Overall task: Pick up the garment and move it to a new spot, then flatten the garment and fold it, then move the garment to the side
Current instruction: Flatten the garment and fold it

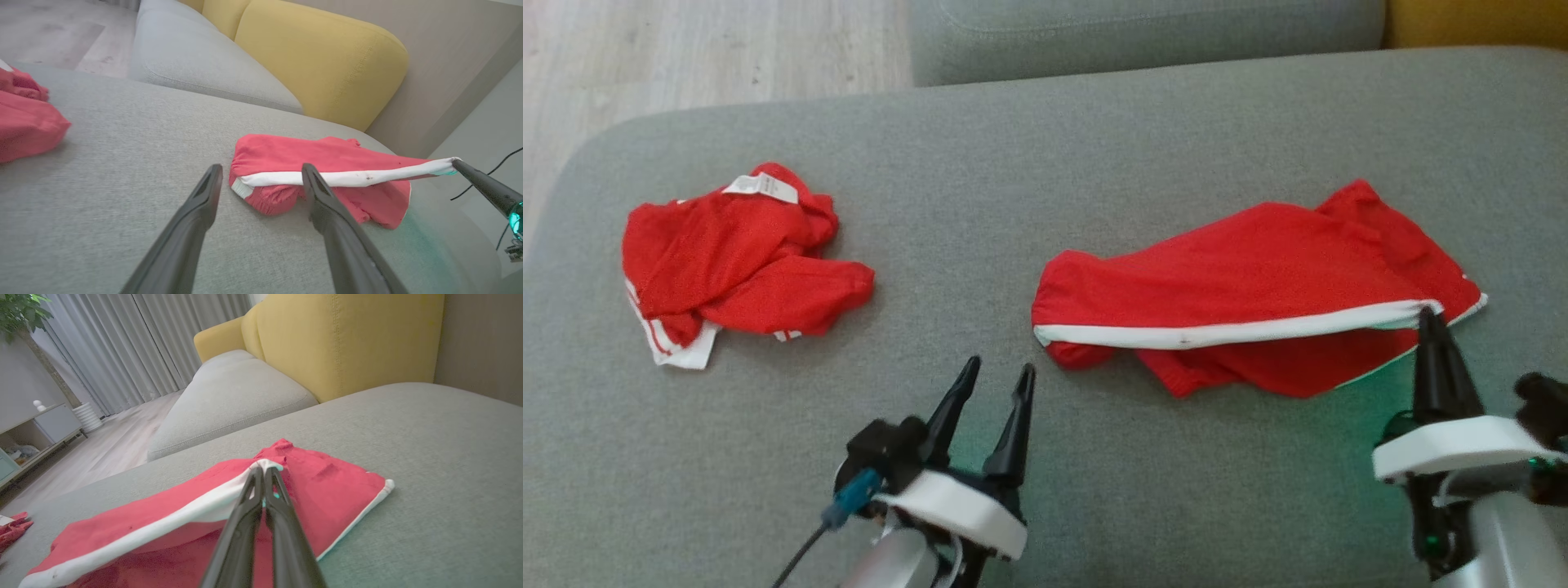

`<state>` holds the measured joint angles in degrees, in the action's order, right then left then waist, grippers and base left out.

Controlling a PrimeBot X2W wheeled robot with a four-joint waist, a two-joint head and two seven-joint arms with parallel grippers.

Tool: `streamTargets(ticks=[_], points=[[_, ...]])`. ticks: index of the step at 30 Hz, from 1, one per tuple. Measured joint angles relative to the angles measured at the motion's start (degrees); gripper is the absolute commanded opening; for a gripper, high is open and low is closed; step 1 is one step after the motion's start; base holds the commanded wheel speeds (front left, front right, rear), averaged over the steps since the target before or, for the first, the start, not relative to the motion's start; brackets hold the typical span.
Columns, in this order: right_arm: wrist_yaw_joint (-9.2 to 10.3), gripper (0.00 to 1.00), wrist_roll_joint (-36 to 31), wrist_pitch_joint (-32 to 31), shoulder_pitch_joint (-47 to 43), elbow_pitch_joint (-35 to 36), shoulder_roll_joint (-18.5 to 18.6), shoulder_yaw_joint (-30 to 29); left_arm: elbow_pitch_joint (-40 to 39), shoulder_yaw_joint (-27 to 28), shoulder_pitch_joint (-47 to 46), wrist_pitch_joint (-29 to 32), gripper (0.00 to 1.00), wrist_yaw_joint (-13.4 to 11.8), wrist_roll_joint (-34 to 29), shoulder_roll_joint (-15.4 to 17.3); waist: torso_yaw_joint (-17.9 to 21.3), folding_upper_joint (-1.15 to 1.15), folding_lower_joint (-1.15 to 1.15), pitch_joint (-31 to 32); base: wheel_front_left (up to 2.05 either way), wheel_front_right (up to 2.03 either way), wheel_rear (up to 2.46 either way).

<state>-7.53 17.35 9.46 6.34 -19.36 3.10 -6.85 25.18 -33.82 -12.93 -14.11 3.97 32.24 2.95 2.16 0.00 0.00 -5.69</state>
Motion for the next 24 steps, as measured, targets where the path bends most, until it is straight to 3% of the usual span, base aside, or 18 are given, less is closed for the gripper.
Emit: streamTargets(ticks=[8,24], points=[[0.00,0.00,-4.03,-2.24,0.54,1.86,-0.26,-6.86,2.82,-5.77,-6.77,1.52,1.00,1.11,5.11,-0.02,0.99,0.00,-0.01,-2.87,0.00,0.00,0.00],[0.00,0.00,-4.82,-2.93,3.65,2.21,-0.56,-7.67,10.20,-14.43,-10.50,1.68,1.00,1.00,10.62,-0.01,2.35,0.00,-0.01,-6.66,0.00,0.00,0.00]])
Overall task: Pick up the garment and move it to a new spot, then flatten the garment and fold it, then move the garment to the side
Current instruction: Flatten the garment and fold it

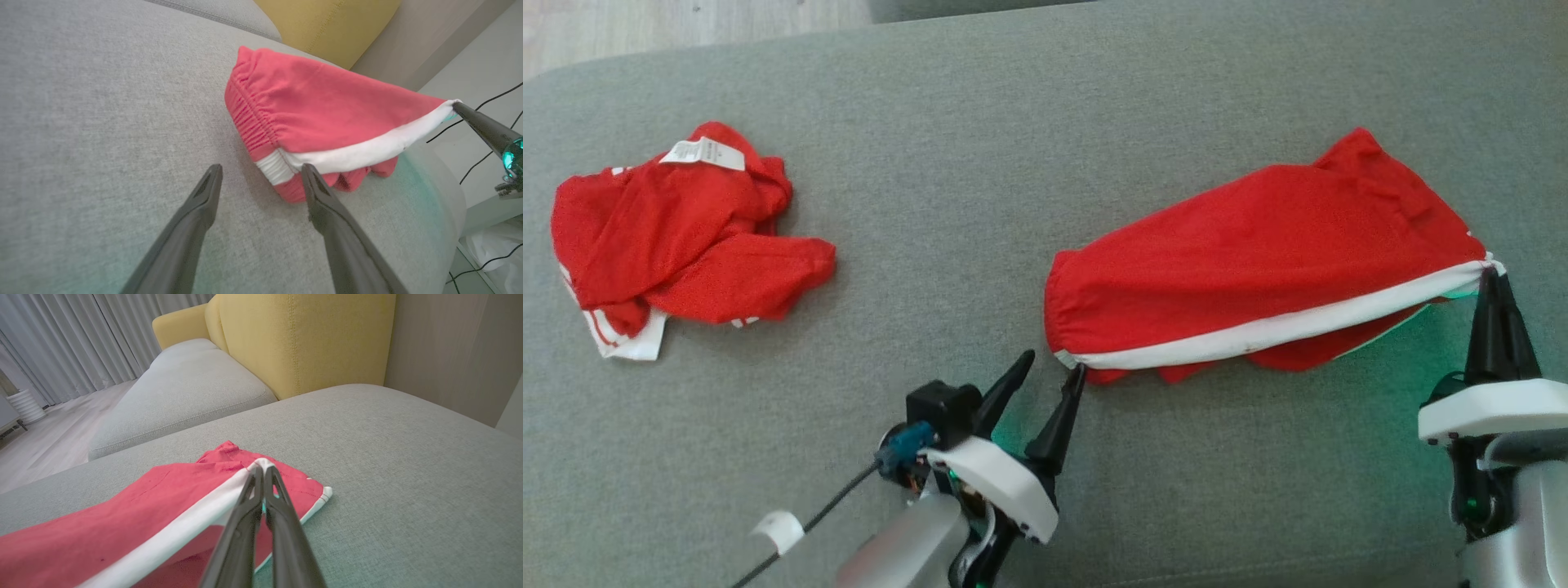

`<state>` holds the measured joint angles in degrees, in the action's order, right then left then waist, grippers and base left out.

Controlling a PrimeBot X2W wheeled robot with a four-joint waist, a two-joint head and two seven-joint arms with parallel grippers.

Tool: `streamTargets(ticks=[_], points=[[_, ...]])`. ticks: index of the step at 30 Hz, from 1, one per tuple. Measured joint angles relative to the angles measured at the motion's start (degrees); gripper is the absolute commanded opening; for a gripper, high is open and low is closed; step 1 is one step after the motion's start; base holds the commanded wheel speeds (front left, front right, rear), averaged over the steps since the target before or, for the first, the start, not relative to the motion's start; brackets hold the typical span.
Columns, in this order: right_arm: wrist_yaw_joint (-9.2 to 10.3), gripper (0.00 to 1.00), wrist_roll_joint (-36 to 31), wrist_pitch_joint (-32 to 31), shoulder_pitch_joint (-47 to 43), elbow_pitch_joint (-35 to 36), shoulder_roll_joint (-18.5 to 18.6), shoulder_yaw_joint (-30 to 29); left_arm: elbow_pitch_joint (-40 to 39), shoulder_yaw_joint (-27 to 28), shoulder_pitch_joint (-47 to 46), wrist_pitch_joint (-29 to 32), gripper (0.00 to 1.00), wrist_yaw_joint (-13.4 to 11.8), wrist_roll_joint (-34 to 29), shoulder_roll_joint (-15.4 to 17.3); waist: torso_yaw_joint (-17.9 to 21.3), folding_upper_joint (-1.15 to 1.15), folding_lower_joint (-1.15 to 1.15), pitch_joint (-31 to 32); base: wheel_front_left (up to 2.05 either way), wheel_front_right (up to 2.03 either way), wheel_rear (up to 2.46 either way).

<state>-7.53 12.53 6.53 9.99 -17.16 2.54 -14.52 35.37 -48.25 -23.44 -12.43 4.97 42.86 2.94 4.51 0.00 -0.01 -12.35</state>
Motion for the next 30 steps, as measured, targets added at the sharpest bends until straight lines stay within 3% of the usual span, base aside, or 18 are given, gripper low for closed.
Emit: streamTargets(ticks=[21,22,23,24,30], points=[[0.00,0.00,0.00,0.02,1.40,-1.44,-0.03,1.16,1.97,-5.83,-5.02,-1.78,1.00,1.55,5.28,0.01,0.86,0.00,0.01,-1.58,0.00,0.00,0.00],[0.00,0.00,0.00,0.02,1.40,-1.55,-0.03,1.16,1.98,-6.09,-5.14,-1.78,0.89,1.60,5.70,0.01,0.86,0.00,0.01,-1.58,0.00,0.00,0.00],[0.00,0.00,0.00,0.02,1.40,-1.72,-0.02,1.16,2.02,-6.55,-5.37,-1.78,0.29,1.62,6.11,0.02,0.88,0.00,0.00,-1.53,0.00,0.00,0.00],[0.00,0.00,0.00,0.02,1.40,-1.88,-0.03,1.25,2.11,-7.17,-5.67,-1.78,0.00,1.66,6.43,0.02,0.90,0.00,0.00,-1.46,0.00,0.00,0.00],[0.00,0.00,0.00,0.21,1.32,-2.49,-0.03,1.42,2.74,-7.61,-5.76,-1.85,0.00,2.10,6.60,0.00,0.86,0.00,0.00,-0.22,0.00,0.00,0.00]])
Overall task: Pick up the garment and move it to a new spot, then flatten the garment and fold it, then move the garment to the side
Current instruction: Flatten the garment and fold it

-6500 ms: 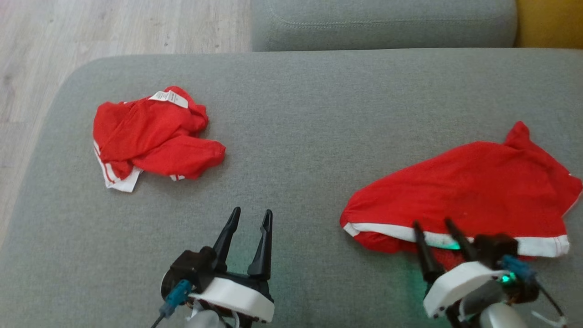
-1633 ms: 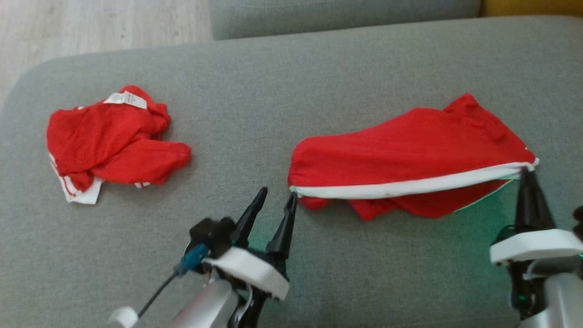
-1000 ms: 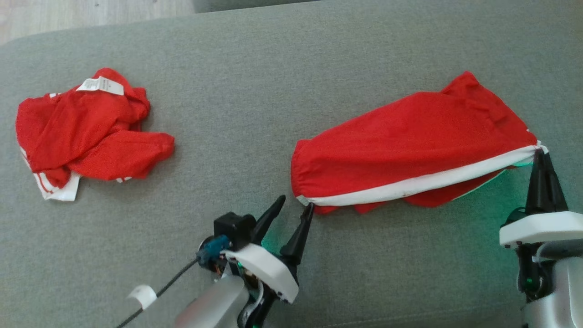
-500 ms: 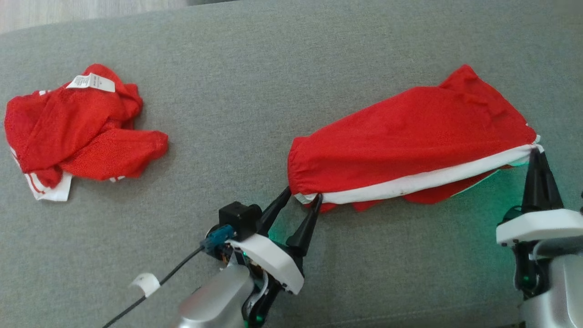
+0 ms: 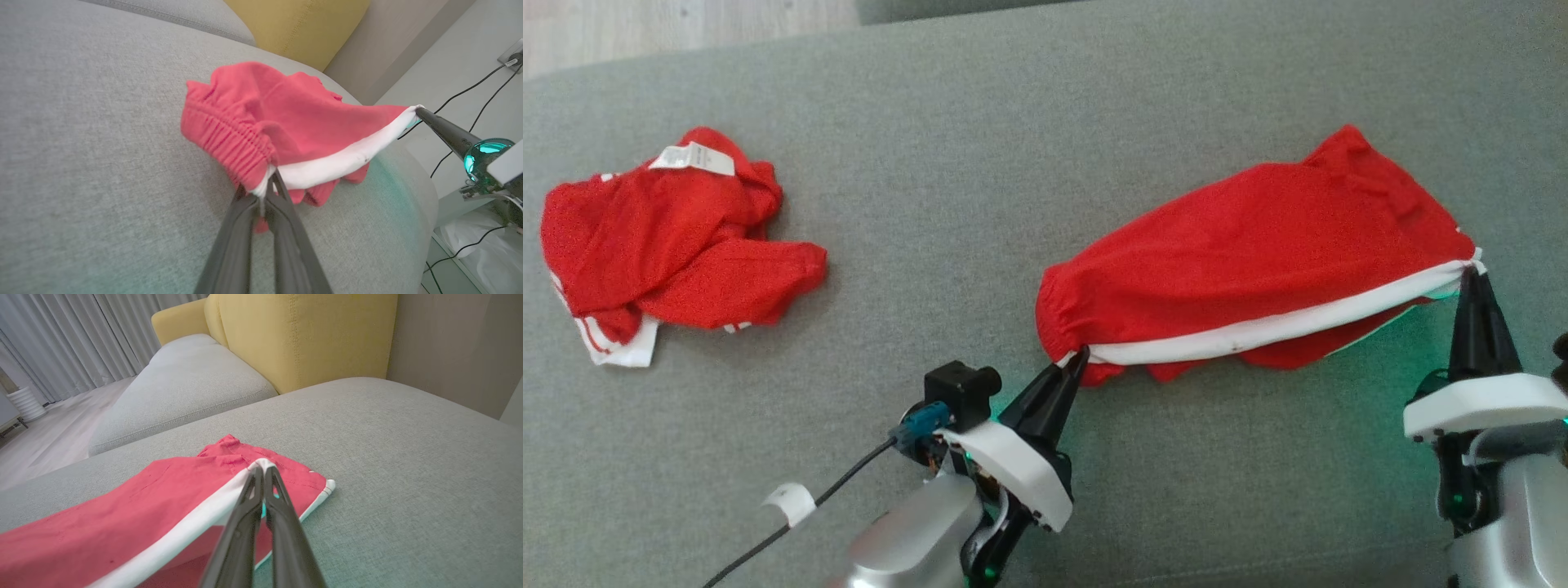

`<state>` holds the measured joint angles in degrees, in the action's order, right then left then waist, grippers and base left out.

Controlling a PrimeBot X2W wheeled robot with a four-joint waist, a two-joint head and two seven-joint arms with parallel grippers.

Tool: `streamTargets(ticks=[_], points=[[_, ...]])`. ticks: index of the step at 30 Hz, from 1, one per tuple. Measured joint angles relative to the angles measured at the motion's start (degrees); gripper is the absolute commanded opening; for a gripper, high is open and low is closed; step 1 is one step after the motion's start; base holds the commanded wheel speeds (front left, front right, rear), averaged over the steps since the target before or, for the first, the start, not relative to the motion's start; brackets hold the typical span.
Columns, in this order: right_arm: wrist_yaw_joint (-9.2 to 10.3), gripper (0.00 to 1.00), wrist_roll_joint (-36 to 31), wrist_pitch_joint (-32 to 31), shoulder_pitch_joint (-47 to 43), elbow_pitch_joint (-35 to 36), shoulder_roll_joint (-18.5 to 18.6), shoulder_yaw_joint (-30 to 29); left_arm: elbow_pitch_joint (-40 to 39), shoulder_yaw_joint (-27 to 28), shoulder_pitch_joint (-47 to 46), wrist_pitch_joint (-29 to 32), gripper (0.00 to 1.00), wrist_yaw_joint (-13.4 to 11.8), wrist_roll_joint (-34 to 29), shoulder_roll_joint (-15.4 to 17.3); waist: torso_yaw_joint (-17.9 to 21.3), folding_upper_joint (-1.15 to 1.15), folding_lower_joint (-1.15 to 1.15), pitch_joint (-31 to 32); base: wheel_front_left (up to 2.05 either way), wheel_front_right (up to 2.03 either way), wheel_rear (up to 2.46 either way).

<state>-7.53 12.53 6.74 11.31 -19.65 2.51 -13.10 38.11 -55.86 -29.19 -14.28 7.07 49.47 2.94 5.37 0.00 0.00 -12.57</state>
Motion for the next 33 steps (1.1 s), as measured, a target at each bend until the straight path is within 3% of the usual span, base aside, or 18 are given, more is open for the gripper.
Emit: streamTargets(ticks=[7,15,20,23,33], points=[[0.00,0.00,-0.93,0.04,-0.43,-0.20,0.02,2.12,-0.55,1.16,1.81,0.00,0.00,-0.03,-2.97,0.38,-0.41,0.00,0.00,4.32,0.00,0.00,0.00],[0.00,0.00,0.67,-2.34,-1.36,2.57,2.35,8.13,-6.58,4.89,5.76,0.05,0.00,-0.10,-5.10,6.33,-0.52,0.00,0.02,11.93,0.00,0.00,0.00],[0.00,0.00,2.38,-4.49,2.66,4.25,5.13,12.91,-10.91,6.34,1.14,3.34,0.00,-0.62,-5.91,11.36,-0.31,0.00,0.02,15.53,0.00,0.00,0.00],[0.00,0.00,4.36,-6.15,9.49,4.99,7.66,15.07,-14.50,8.37,-5.23,7.48,0.00,-0.63,-5.54,13.72,-0.34,0.00,0.01,17.25,0.00,0.00,0.00],[0.00,0.00,7.25,-7.88,19.26,5.53,12.00,18.72,-18.78,11.69,-11.52,12.80,0.00,-1.54,-4.36,18.47,-0.58,0.00,0.01,20.07,0.00,0.00,0.00]])
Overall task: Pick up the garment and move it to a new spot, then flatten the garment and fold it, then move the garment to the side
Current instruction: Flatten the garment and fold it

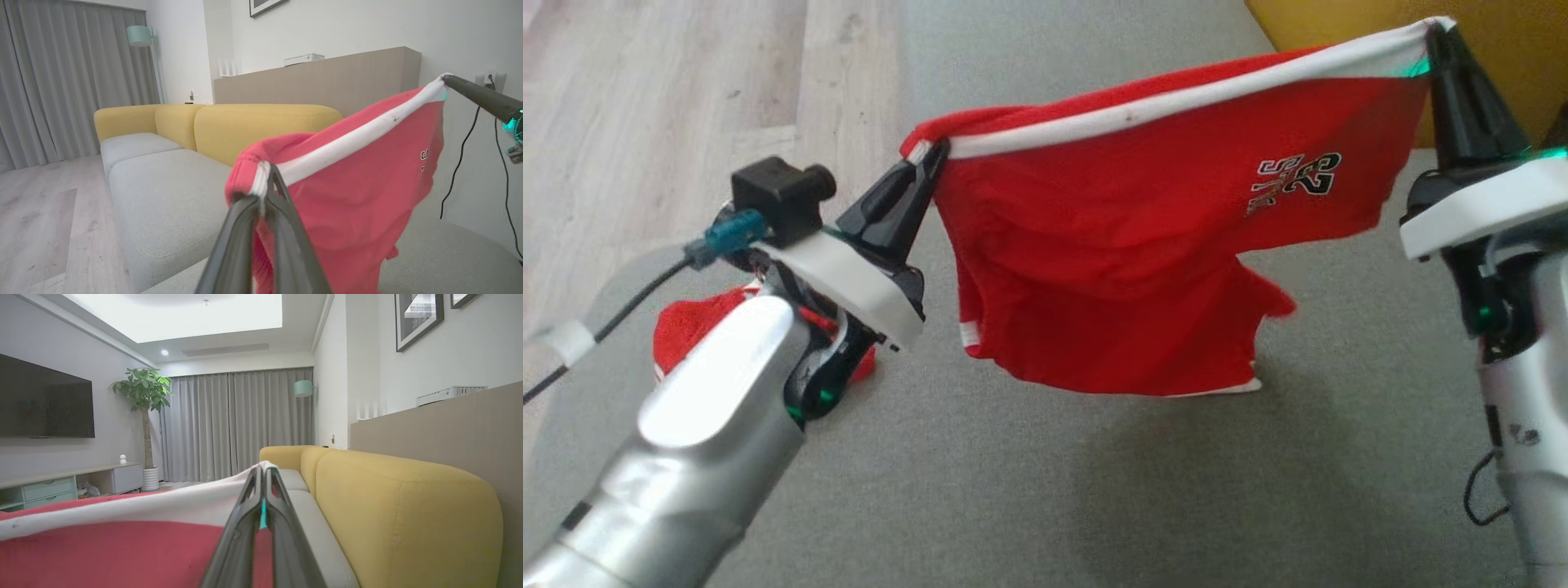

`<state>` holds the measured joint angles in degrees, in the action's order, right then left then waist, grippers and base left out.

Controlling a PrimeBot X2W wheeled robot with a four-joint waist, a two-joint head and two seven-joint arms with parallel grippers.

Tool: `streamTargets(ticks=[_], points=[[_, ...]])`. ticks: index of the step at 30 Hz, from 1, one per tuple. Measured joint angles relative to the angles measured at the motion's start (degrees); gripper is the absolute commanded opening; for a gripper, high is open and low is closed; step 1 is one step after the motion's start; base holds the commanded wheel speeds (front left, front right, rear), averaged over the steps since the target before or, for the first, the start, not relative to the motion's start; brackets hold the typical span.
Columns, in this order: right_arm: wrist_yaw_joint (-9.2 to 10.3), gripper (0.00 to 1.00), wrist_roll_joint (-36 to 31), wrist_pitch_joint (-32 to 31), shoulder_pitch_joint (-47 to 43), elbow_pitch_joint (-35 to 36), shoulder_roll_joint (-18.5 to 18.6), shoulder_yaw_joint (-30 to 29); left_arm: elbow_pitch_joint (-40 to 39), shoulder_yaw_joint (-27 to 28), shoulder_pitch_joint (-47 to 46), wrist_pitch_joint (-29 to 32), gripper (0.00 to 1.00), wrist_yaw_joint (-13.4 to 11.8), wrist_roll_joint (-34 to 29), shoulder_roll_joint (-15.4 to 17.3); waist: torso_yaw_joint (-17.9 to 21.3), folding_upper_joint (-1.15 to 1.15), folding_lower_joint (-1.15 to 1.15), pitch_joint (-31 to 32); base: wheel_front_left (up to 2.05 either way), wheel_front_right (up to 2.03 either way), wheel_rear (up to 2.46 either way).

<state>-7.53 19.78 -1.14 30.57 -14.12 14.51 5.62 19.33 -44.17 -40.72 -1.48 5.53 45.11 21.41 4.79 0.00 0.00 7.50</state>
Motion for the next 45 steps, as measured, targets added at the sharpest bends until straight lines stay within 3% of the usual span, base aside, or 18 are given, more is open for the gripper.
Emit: streamTargets(ticks=[7,15,23,27,30,34,40,45], points=[[0.00,0.00,2.12,-1.58,-0.26,1.90,2.38,0.12,-5.60,2.05,0.18,2.34,0.00,-1.40,3.94,1.63,-0.03,0.00,0.00,1.11,0.00,0.00,0.00],[0.00,0.00,3.35,-3.88,-6.78,6.11,4.74,-0.25,-12.29,2.67,5.06,7.26,0.00,-3.61,9.15,3.05,-0.28,0.00,0.00,-1.23,0.00,0.00,0.00],[0.00,0.00,3.96,-6.58,-5.71,7.08,6.32,-0.24,-10.98,3.00,2.81,12.01,0.00,-3.97,10.99,3.24,-0.46,0.00,-0.01,-6.26,0.00,0.00,0.00],[0.00,0.00,4.33,-7.19,1.27,2.76,6.32,2.40,-6.54,3.92,-4.38,13.10,0.00,-3.75,10.79,3.18,-0.23,0.00,-0.01,-10.26,0.00,0.00,0.00],[0.00,0.00,4.49,-6.69,11.77,-3.28,5.43,4.24,-2.55,5.54,-12.20,13.08,0.00,-3.05,9.45,3.04,0.26,0.00,-0.02,-14.24,0.00,0.00,0.00],[-0.01,0.00,2.67,-4.26,26.32,-14.22,4.21,6.56,6.15,7.15,-23.21,12.76,0.00,-2.42,8.32,-0.18,0.77,0.00,-0.03,-19.72,0.00,0.00,0.00],[-0.01,0.00,-0.52,5.06,42.18,-29.14,-0.07,4.60,17.60,8.38,-35.89,4.27,0.00,-0.83,3.81,-4.32,1.42,0.00,-0.04,-26.57,0.00,0.00,0.00],[-0.01,0.00,-1.89,10.53,46.11,-37.43,-1.24,4.69,24.49,8.98,-38.93,-1.19,0.00,0.71,3.86,-8.06,1.85,-0.01,-0.04,-27.87,0.00,0.00,0.00]])
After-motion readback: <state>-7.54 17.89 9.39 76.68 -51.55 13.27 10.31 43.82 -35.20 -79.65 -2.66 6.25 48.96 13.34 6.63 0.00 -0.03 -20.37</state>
